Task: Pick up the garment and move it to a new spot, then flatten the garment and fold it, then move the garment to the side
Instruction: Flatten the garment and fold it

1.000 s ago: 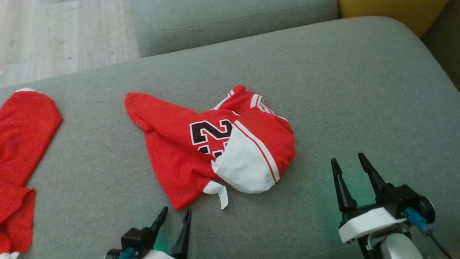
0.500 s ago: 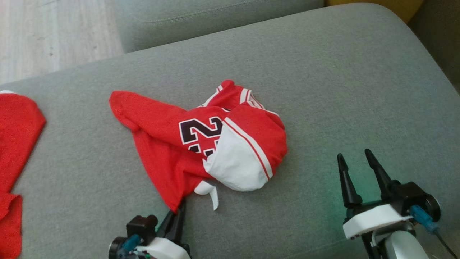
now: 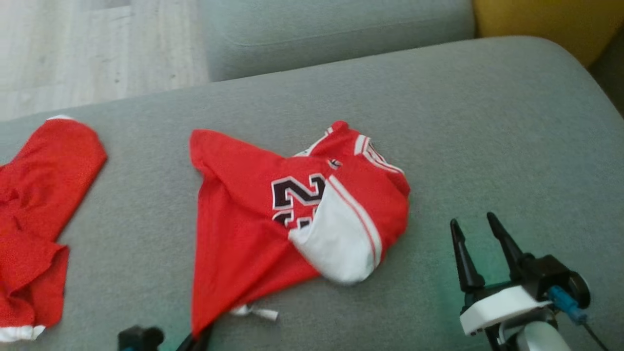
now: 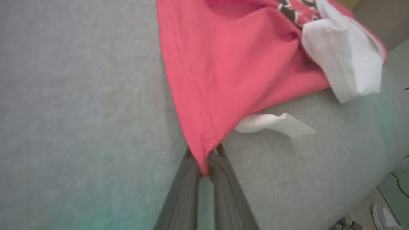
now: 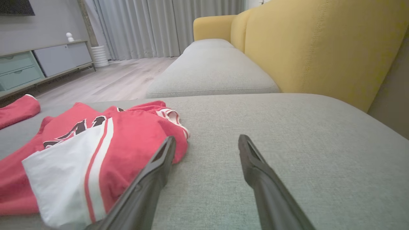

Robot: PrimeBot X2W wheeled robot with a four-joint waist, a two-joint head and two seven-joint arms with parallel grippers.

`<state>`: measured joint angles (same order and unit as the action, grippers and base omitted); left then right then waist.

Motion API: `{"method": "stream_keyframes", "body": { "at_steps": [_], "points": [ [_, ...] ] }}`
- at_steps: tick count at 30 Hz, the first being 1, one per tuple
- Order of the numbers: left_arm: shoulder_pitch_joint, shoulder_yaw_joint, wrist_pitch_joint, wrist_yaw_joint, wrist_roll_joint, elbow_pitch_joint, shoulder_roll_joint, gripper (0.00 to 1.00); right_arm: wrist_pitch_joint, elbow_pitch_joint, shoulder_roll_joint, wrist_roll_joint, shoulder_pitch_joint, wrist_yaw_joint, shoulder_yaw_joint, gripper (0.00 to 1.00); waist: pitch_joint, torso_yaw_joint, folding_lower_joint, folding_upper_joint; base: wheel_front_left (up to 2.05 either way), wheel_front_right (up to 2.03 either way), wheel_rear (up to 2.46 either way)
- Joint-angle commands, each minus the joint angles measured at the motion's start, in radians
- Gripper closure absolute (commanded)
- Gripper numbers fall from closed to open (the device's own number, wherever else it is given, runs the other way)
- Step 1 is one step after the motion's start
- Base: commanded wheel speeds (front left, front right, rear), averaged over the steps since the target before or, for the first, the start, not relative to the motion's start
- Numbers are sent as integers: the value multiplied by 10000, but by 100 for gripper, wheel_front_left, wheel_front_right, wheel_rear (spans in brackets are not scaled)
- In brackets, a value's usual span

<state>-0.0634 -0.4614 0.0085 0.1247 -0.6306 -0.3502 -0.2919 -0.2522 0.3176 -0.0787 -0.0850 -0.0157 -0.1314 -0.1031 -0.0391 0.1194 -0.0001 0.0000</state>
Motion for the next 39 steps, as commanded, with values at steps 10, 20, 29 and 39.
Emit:
{"method": "stream_keyframes", "body": {
  "at_steps": [10,20,29,39],
  "points": [
    [-231,870,854,-1039,-173,1079,-793,0,-95,-219,-89,-27,-181,7,-440,0,75,-212,1,0,0,0,0],
    [-885,1990,462,-2471,-100,1830,-1406,0,-95,-284,-138,-16,-102,7,-333,0,97,134,1,0,0,0,0],
    [-462,1647,-125,-2366,120,3504,-1025,0,-95,-409,-147,28,-254,7,-354,0,91,481,1,0,0,0,0],
    [1716,-557,-36,-943,632,2090,618,0,-95,-511,-142,-25,-593,7,-580,0,-319,1150,1,0,0,0,0]
  ]
}}
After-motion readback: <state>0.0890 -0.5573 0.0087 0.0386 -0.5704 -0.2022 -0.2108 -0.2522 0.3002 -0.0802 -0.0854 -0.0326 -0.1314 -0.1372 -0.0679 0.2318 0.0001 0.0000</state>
